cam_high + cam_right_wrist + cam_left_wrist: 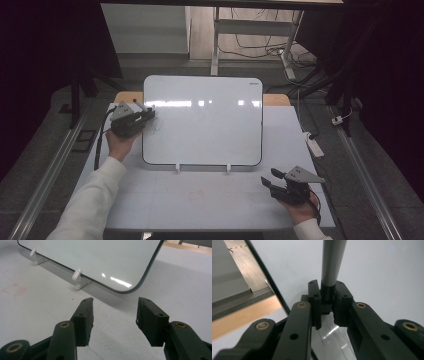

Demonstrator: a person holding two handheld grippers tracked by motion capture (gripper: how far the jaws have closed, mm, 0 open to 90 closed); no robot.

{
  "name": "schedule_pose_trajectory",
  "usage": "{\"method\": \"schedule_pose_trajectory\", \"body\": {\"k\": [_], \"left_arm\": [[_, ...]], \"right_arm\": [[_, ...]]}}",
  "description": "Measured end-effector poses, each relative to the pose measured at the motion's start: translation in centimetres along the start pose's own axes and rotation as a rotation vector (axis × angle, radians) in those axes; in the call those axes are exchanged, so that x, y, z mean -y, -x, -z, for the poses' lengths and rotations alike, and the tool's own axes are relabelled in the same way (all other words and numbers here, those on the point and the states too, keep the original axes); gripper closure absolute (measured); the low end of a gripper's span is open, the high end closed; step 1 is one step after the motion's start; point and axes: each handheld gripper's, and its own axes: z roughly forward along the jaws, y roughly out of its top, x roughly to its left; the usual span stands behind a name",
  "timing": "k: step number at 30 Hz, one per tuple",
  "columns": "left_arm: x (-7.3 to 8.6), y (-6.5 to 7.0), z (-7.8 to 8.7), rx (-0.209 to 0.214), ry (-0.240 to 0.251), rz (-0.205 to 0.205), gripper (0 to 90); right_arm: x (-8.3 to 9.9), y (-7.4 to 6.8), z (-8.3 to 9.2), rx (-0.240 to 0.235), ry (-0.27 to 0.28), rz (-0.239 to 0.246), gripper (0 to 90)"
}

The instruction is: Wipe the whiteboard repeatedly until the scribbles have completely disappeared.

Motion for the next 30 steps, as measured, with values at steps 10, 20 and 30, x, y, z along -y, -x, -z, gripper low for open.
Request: {"method": "schedule_pose_trajectory", "body": {"k": [10,20,30], "left_arm": [[-0.1,-1.0,0.6,-0.04,0.02,0.03,77.5],[2.7,1.6,1.3,0.023,-0.022,0.005,77.4],[1.1,0.8,0.6,-0.013,-0.001,0.004,77.5]], "right_arm": [[-0.2,-0.1,0.1,0.003,0.006,0.003,46.8],[-0.1,-0.2,0.1,-0.003,0.004,0.006,46.8],[-0.1,-0.1,0.0,-0.002,0.004,0.003,46.8]]}}
